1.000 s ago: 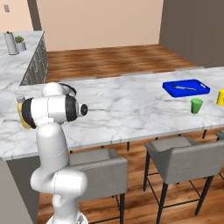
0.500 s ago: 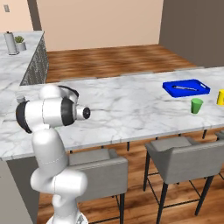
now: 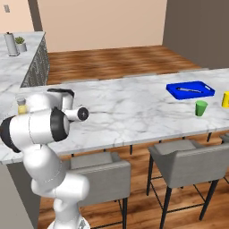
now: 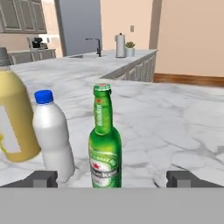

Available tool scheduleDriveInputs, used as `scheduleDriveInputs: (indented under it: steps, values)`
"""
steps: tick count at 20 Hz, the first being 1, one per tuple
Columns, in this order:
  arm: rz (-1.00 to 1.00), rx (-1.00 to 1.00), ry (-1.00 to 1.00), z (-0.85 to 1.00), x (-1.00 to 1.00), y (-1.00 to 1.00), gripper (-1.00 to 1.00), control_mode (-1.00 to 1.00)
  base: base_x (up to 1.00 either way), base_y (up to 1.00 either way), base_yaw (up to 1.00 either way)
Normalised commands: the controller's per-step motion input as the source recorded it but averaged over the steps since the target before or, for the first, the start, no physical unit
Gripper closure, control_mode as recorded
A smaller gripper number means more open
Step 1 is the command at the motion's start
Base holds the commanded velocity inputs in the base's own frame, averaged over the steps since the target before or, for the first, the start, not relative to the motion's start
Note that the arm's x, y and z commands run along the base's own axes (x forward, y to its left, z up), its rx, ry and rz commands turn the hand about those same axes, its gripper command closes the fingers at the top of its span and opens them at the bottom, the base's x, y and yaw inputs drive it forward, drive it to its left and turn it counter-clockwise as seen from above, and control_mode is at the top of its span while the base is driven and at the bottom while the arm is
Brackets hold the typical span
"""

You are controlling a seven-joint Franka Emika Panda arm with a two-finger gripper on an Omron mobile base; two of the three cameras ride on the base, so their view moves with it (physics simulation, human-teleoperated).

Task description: Place the drinks on the dining counter in a tight cluster.

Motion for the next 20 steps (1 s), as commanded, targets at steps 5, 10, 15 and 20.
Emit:
scheduleDriveInputs:
  steps: [5, 10, 15, 20]
  values:
    - [-0.24, -0.14, 0.24, 0.79, 0.0, -0.37, -1.0, -1.0, 0.0, 0.0, 0.0]
    - [-0.25, -0.16, 0.25, 0.85, -0.08, -0.49, -1.0, -1.0, 0.0, 0.0, 0.0]
    - [-0.26, -0.12, 0.21, 0.78, -0.32, -0.59, -1.0, -1.0, 0.0, 0.0, 0.0]
    - [-0.24, -0.1, 0.19, 0.77, -0.51, -0.49, -1.0, -1.0, 0.0, 0.0, 0.0]
